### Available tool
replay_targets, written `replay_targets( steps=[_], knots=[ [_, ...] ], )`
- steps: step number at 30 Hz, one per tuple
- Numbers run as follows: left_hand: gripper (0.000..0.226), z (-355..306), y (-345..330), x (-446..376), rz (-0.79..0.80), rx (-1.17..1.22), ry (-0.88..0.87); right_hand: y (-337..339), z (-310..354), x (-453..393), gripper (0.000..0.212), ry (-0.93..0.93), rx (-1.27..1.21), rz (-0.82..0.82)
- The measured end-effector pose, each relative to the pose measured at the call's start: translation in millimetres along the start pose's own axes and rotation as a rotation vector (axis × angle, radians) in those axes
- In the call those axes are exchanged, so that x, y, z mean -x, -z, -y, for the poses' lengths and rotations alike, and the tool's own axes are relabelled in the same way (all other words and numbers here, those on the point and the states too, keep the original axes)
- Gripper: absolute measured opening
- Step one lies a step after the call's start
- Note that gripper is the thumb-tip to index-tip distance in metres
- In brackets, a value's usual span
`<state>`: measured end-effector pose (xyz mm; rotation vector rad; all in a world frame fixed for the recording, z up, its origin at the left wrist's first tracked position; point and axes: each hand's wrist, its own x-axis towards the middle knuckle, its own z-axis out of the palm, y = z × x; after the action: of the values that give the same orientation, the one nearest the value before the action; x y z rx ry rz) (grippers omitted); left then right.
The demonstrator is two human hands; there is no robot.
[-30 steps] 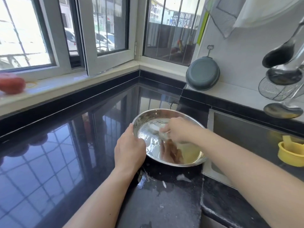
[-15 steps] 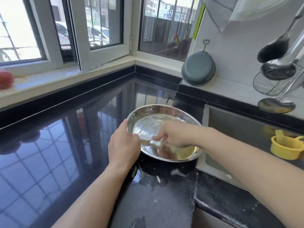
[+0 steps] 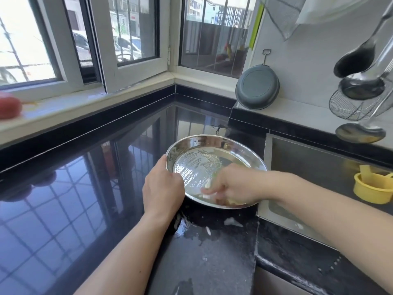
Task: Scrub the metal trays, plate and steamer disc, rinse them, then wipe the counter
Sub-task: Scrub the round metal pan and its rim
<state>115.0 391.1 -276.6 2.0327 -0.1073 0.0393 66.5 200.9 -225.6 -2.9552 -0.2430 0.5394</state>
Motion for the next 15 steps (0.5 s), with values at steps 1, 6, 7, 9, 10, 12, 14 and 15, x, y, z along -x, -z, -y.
replay_targets(
  steps=[1, 6, 7, 9, 10, 12, 14, 15],
  knots=[
    [0.059, 0.1, 0.2, -0.9, -0.004, 0.002, 0.002, -3.9, -0.7, 0.6, 0.027, 0.019, -0.014, 0.008],
    [0.054, 1.2, -0.1, 1.8, 0.001, -0.006, -0.008, 20.0, -32.4, -3.7, 0.039, -0.143, 0.056, -0.087],
    [0.055, 0.9, 0.4, 1.2, -0.002, -0.005, -0.003, 16.0, -24.7, -1.5, 0.037, -0.085, 0.029, -0.059],
    [0.057, 0.9, 0.1, -0.4, -0.008, 0.000, 0.000, 1.9, -4.6, 6.8, 0.035, 0.039, 0.002, 0.040],
    [0.057, 0.7, 0.3, -1.2, -0.013, -0.004, 0.004, 3.3, -3.7, 7.8, 0.037, 0.038, 0.006, 0.047],
    [0.049, 0.2, -0.5, 0.7, -0.008, -0.005, -0.002, 19.6, -22.3, 4.4, 0.039, -0.077, 0.028, -0.001],
    [0.045, 0.8, -0.6, 1.7, -0.007, -0.002, -0.013, 28.4, -33.7, 6.6, 0.039, -0.152, 0.040, -0.022],
    [0.048, 0.5, -0.1, 1.5, -0.011, -0.005, -0.011, 26.0, -31.9, 8.7, 0.038, -0.124, 0.022, -0.002]
  ],
)
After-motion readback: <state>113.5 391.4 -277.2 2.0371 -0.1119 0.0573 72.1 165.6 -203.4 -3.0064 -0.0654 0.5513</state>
